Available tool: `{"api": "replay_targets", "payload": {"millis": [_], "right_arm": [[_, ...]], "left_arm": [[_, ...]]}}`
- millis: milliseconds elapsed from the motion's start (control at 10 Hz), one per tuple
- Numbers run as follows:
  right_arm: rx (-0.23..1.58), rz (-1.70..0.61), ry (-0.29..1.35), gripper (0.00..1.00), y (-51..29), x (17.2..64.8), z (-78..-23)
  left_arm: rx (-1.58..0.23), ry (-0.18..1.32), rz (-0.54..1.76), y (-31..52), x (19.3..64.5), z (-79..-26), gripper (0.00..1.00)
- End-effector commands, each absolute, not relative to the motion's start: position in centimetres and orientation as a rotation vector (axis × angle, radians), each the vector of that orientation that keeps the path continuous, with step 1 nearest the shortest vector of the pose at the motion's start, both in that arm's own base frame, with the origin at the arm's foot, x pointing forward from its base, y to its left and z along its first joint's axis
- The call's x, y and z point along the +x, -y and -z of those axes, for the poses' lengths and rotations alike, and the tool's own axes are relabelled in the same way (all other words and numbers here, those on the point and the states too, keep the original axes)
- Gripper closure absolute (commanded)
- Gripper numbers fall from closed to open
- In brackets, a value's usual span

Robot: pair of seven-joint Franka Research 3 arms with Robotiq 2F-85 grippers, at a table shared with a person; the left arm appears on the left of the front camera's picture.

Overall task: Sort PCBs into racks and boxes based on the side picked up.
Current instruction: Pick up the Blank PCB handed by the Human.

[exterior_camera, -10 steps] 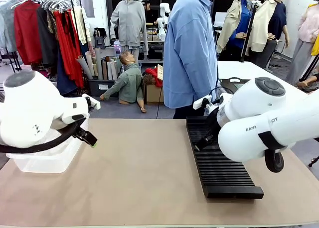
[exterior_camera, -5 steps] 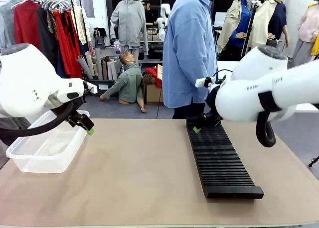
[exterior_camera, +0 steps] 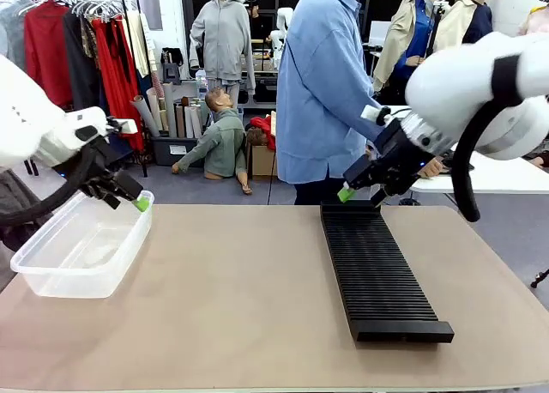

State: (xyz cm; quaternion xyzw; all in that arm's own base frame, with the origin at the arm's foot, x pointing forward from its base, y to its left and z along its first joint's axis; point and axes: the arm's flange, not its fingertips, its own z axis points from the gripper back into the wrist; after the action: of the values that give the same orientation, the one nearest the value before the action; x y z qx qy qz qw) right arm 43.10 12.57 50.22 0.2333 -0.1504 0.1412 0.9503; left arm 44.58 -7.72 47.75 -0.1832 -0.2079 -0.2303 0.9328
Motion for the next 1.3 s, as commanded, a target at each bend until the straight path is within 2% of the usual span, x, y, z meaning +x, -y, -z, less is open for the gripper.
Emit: {"api": "replay_targets", "payload": {"millis": [0, 200, 300, 800, 1200], "right_arm": [[0.673, -0.239, 0.297, 0.00, -9.3, 43.3, -50.9], [0.818, -0.213, 0.319, 0.00, -5.8, 42.9, -50.7], [0.906, -0.187, 0.338, 0.00, -3.9, 42.7, -50.5], [1.155, -0.120, 0.421, 0.00, 3.2, 40.8, -48.4], [1.307, -0.149, 0.465, 0.00, 7.0, 39.6, -46.8]], "left_arm": [[-0.546, 0.454, 0.391, 5.8, 45.0, -48.1, 0.00], [-0.753, 0.493, 0.342, 3.8, 45.1, -48.3, 0.00], [-0.912, 0.485, 0.291, 2.1, 45.5, -48.1, 0.00], [-1.098, 0.433, 0.194, -3.2, 44.4, -45.4, 0.00], [-1.114, 0.485, 0.122, -6.1, 43.0, -44.4, 0.00]]}}
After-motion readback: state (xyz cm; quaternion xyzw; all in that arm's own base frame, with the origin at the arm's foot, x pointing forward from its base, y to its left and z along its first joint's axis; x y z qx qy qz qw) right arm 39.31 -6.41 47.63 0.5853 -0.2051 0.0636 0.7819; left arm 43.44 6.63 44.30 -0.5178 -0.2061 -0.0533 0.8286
